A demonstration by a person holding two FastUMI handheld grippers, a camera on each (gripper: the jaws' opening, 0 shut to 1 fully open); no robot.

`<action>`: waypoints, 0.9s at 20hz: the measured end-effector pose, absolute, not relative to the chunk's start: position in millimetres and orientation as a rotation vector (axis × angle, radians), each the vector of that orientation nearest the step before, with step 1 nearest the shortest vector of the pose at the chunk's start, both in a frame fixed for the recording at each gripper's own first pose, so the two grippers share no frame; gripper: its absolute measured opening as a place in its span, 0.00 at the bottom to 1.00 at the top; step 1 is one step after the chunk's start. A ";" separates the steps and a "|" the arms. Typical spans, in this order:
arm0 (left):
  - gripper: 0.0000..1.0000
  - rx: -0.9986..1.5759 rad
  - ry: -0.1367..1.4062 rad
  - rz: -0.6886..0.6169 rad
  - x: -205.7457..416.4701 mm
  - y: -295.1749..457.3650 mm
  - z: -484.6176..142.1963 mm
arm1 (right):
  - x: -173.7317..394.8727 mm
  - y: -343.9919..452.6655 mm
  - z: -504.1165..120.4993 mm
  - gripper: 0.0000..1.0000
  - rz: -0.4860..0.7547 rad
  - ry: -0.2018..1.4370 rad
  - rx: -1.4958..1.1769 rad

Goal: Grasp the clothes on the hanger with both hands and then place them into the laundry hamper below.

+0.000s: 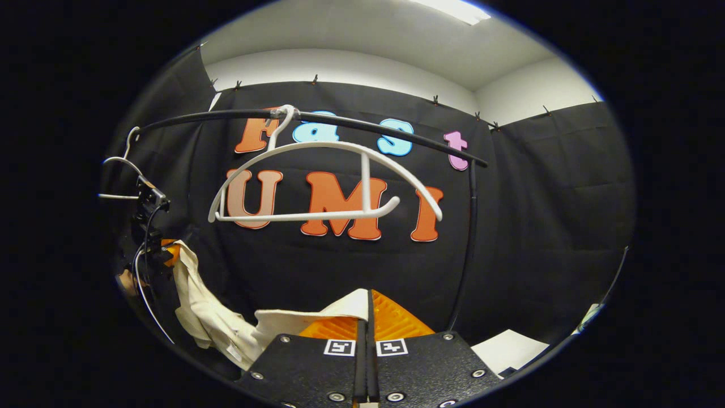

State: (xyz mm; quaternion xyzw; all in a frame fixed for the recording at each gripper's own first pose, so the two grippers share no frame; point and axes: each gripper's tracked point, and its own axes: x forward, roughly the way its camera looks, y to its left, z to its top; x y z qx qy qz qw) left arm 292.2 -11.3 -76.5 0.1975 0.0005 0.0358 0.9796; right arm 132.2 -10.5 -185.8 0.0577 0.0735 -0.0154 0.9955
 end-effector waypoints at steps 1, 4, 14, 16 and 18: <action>0.07 0.399 0.019 0.059 283.9 -13.0 -85.4 | 129.8 -2.9 -190.3 0.00 -0.020 0.156 0.118; 0.07 0.400 0.039 0.023 256.9 -20.2 -100.1 | 121.3 12.8 -194.7 0.00 0.003 0.158 0.124; 0.07 0.318 0.074 -0.193 171.7 -91.7 -99.6 | 87.4 80.4 -214.6 0.00 0.124 0.188 0.129; 0.07 0.295 0.092 -0.234 151.4 -106.6 -101.6 | 80.2 94.2 -227.2 0.00 0.146 0.208 0.139; 0.07 0.293 0.126 -0.261 137.9 -113.9 -113.2 | 68.3 107.4 -244.1 0.00 0.171 0.230 0.163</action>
